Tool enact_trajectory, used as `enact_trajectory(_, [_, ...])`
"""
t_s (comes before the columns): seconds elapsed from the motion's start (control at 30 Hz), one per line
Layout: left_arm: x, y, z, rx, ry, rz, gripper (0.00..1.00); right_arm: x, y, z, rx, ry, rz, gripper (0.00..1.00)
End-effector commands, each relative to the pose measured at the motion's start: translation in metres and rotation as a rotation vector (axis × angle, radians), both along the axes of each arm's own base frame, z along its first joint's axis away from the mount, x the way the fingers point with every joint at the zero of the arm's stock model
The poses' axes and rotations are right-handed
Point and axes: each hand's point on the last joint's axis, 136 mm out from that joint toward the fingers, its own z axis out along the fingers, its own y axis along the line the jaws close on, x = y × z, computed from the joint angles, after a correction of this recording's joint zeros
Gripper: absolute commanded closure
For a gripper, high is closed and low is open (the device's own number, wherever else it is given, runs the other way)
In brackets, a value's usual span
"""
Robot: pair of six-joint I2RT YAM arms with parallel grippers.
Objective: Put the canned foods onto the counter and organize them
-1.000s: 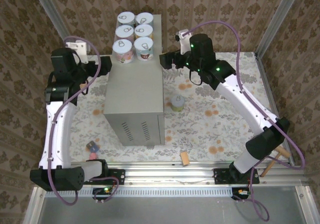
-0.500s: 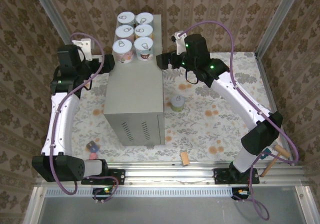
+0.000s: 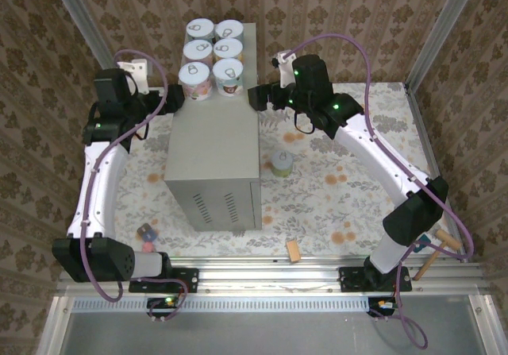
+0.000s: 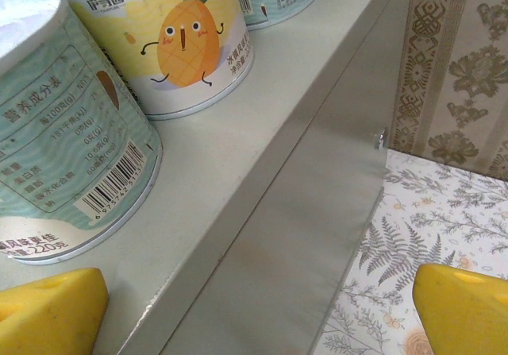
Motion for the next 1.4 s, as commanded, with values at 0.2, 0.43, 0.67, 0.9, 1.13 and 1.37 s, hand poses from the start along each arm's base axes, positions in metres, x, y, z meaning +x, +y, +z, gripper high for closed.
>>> enact_trajectory(0.2, [0.007, -0.001, -0.009, -0.024, 0.022, -0.008, 0.0, -0.001, -0.002, -0.001, 0.011, 0.007, -0.001, 0.0])
enact_trajectory(0.43, [0.008, -0.001, -0.01, -0.025, 0.026, -0.008, 0.0, -0.001, -0.002, -0.002, 0.01, 0.006, -0.002, 0.0])
enact_trajectory(0.67, [0.01, -0.002, -0.011, -0.03, 0.028, -0.013, 0.0, -0.002, -0.003, -0.002, 0.007, 0.004, -0.005, 0.0])
enact_trajectory(0.9, [0.011, -0.003, -0.012, -0.031, 0.031, -0.017, 0.0, -0.002, -0.005, -0.003, 0.001, 0.003, -0.009, 0.0])
enact_trajectory(1.13, [0.011, -0.002, -0.01, -0.03, 0.029, -0.013, 0.0, -0.005, -0.009, -0.002, 0.0, -0.001, -0.018, 0.0])
enact_trajectory(1.37, [0.001, 0.009, 0.0, -0.003, 0.024, 0.049, 0.0, -0.015, -0.018, 0.008, -0.008, -0.017, -0.031, 0.0])
